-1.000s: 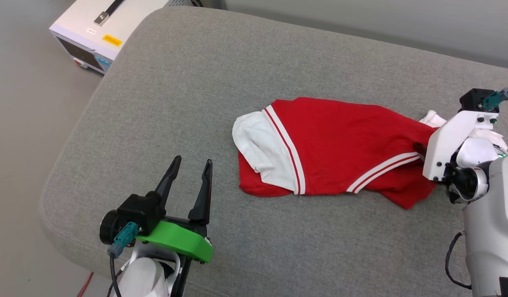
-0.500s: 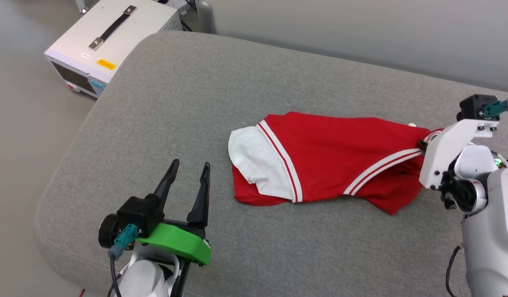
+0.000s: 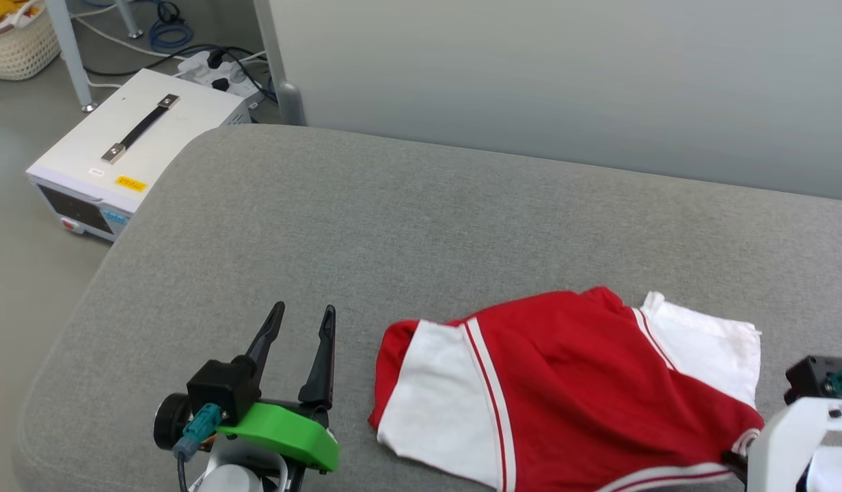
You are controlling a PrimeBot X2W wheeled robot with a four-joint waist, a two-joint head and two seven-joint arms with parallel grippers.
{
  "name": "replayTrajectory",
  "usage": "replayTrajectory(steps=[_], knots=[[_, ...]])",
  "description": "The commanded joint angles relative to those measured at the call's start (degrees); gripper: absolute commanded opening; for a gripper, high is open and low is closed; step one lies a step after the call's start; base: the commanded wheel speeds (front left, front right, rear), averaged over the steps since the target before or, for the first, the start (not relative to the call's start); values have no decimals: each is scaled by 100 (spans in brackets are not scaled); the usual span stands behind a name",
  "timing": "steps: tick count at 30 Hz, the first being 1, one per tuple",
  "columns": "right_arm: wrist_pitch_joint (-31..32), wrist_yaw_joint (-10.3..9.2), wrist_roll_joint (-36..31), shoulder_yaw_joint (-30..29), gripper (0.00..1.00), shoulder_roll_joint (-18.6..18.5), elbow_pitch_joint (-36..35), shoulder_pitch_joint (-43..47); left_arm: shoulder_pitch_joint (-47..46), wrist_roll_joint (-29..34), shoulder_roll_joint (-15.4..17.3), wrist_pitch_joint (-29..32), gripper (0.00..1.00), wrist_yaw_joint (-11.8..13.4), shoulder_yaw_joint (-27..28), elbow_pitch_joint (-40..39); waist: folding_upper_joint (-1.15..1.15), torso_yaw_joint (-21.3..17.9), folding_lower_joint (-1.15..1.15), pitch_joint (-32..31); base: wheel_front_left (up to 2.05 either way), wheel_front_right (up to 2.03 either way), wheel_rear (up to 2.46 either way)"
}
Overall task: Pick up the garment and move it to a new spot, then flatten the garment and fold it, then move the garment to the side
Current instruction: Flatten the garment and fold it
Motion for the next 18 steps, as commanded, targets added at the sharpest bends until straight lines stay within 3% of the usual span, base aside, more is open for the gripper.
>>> replayTrajectory(steps=[1, 5, 11, 13, 18], knots=[[136, -4, 58, -68, 0, -15, -202, 243, 94, 32, -13, -33, 100, -16, -7, -14, 0, -184, 0, -144, 0, 0, 0], [91, -4, 32, -50, 0, 2, -296, 620, 119, 35, -25, -33, 100, -16, -21, 5, 0, -259, 0, -141, 0, 0, 0], [-551, -4, -191, 128, 0, -46, 225, 736, 80, 32, -30, -33, 100, -16, -187, 79, 0, -273, 0, -42, 0, 0, 0], [-949, -4, -262, 165, 100, -107, 358, 639, 57, 25, -7, -33, 100, -16, -250, 125, 0, -273, 0, -23, 0, 0, 0], [-1487, -4, -186, 200, 100, -222, 303, 345, 20, 2, 34, -33, 100, -16, -324, 156, 0, -307, 0, -11, 0, 0, 0]])
